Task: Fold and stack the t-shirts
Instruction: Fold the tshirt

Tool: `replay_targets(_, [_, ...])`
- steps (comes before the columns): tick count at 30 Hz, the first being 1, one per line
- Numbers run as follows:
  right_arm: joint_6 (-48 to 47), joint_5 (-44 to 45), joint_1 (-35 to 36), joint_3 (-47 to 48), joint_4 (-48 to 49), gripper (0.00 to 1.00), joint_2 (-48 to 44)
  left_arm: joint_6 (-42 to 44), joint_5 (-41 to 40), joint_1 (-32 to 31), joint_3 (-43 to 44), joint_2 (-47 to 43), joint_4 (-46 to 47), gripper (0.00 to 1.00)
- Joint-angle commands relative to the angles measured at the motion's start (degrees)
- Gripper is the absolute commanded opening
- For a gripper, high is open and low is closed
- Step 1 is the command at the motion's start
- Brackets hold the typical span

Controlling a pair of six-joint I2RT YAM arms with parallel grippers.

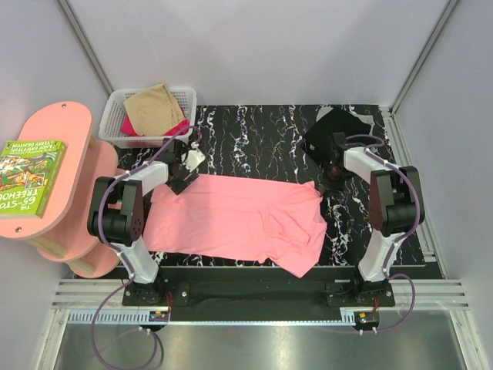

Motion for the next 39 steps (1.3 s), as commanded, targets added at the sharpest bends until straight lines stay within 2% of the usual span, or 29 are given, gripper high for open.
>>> replay_targets(1, [-1.13, 7.87, -0.12, 2.49, -2.47, 0.28, -7.23, 1.39, 1.02, 1.73, -2.94, -0.49, -2.35, 0.78])
replay_targets(6, [-0.78, 4.02, 0.85, 8.63, -2.38, 0.31, -8.22, 0.69, 1.55, 1.73, -2.42, -0.75, -2.79, 0.77])
replay_targets(10, [-0.86, -2.13, 2.43, 12.16, -2.12, 0.33, -3.65, -0.01, 2.60, 1.73, -1.63, -1.54, -3.76, 0.77])
replay_targets(17, [-3.14, -3.46, 5.33, 14.54, -1.68, 0.34, 4.44, 0.07, 2.61, 1.73, -1.80, -2.42, -4.29, 0.77])
replay_targets(22, [-6.31, -0.13, 8.23, 14.45, -1.59, 0.39, 4.97, 0.16, 2.69, 1.73, -1.63, -2.33, -4.29, 0.77])
replay_targets(23, [-6.75, 1.53, 9.28, 14.54, -1.59, 0.43, 4.71, 0.07, 2.69, 1.64, -1.63, -2.33, -4.38, 0.77])
replay_targets(28, [-9.39, 9.61, 12.36, 15.24, -1.50, 0.48, 3.92, -0.01, 2.78, 1.73, -1.63, -2.33, -4.29, 0.77])
replay_targets(33, [-11.14, 13.23, 13.94, 15.33, -1.50, 0.47, 4.80, 0.16, 2.61, 1.73, -1.71, -2.33, -4.38, 0.77])
replay_targets(39, [-11.41, 17.98, 14.12, 14.71, -1.59, 0.39, 6.20, 0.07, 2.69, 1.73, -1.89, -2.42, -4.38, 0.77])
